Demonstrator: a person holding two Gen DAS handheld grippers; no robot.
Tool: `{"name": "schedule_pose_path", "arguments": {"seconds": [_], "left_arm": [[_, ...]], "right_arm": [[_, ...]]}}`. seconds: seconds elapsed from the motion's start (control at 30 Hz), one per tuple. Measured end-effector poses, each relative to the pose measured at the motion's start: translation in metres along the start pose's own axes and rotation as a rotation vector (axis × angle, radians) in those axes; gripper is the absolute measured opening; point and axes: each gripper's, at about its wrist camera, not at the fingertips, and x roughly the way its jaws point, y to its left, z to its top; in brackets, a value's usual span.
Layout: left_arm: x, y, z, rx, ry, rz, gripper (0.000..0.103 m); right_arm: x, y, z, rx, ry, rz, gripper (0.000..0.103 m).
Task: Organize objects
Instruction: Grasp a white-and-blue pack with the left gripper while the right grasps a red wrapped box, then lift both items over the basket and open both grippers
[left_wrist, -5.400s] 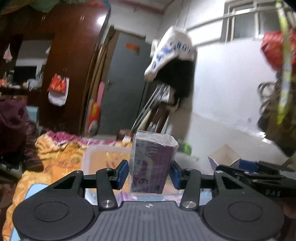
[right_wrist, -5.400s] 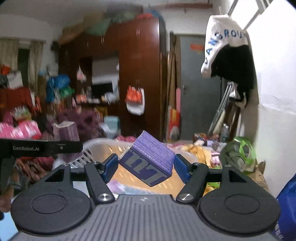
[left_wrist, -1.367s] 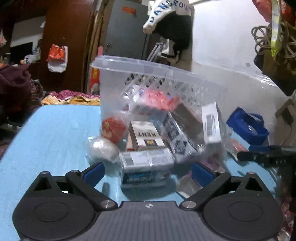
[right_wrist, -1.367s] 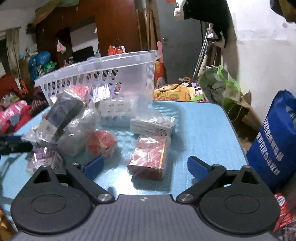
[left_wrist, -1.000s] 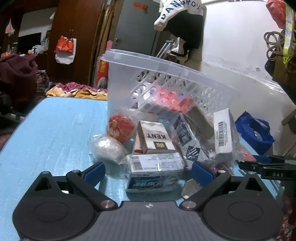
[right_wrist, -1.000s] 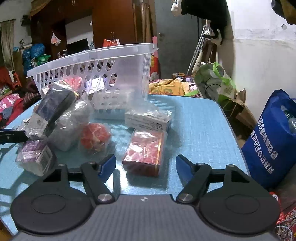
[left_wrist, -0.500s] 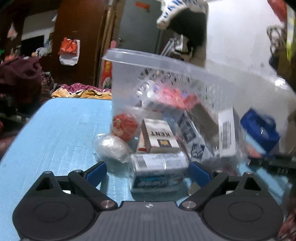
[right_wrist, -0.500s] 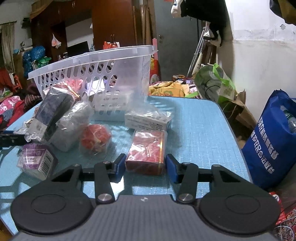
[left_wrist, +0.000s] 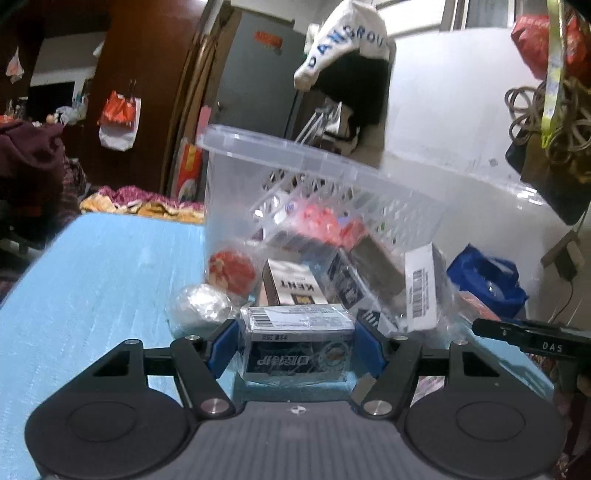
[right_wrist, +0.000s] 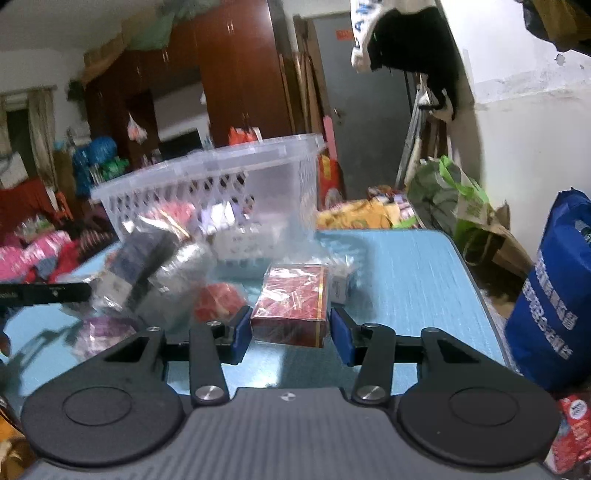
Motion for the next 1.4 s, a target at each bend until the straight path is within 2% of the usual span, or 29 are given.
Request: {"name": "schedule_pose_path", "arguments": {"seconds": [0.1,0.4,0.5,0.6,0.7,0.77,0.87,0.93,1.0,1.07,1.1,1.13,1.17,1.2,1.27,1.4], "left_arm": [[-0.004,-0.003,-0.001,0.017,-0.04,-0.003,0.071],[-0.02,-0.003,-0.005,0.035,-0.161,-0.036,0.071],[-0.024,0.001,-0.005,0.008,-0.184,-0.053,0.071],[-0.026,0.009,-0.003,-0.048,-0.173,-0.107,0.071],[-0.036,-0.002,0.018,-0.028,-0.213,-0.144,0.071],[-0.041,-0.014,0.048,-0.009,-0.239,-0.157,0.071],[-0.024,-0.03,0.105,-0.021,-0.197,-0.125,0.071],[-0.004,-0.037,0.133,-0.003,-0.176,-0.085,0.071],[0.023,-0.04,0.149,0.006,-0.124,-0.035,0.071],[0.05,-0.035,0.154,-0.018,-0.061,-0.023,0.071],[0.059,-0.032,0.155,-0.027,-0.045,-0.022,0.076],[0.068,-0.03,0.154,-0.029,-0.026,-0.015,0.089],[0.07,-0.029,0.153,-0.025,-0.022,-0.002,0.094],[0.068,-0.03,0.15,-0.014,-0.038,0.014,0.095],[0.054,-0.029,0.144,-0.006,-0.082,0.029,0.098],[0.007,-0.039,0.11,0.032,-0.15,0.043,0.099]], "right_arm": [[-0.007,-0.001,-0.002,0.005,-0.051,0.012,0.049],[-0.014,0.001,-0.003,-0.003,-0.115,0.028,0.049],[-0.018,0.001,-0.005,-0.011,-0.145,0.037,0.049],[-0.027,0.008,-0.004,-0.058,-0.203,0.069,0.049],[-0.038,0.02,0.021,-0.041,-0.239,0.139,0.049],[-0.04,0.036,0.054,-0.083,-0.254,0.17,0.049],[-0.014,0.064,0.108,-0.173,-0.21,0.111,0.049],[0.018,0.078,0.135,-0.226,-0.14,0.062,0.049],[0.05,0.083,0.147,-0.251,-0.058,0.048,0.049],[0.07,0.088,0.147,-0.275,-0.002,0.025,0.051],[0.075,0.09,0.146,-0.287,0.005,0.015,0.06],[0.075,0.091,0.144,-0.289,-0.001,0.007,0.069],[0.071,0.09,0.141,-0.278,-0.02,0.004,0.087],[0.062,0.089,0.137,-0.264,-0.053,0.017,0.098],[0.039,0.082,0.129,-0.241,-0.11,0.056,0.103],[0.004,0.062,0.091,-0.136,-0.149,0.103,0.103]]}}
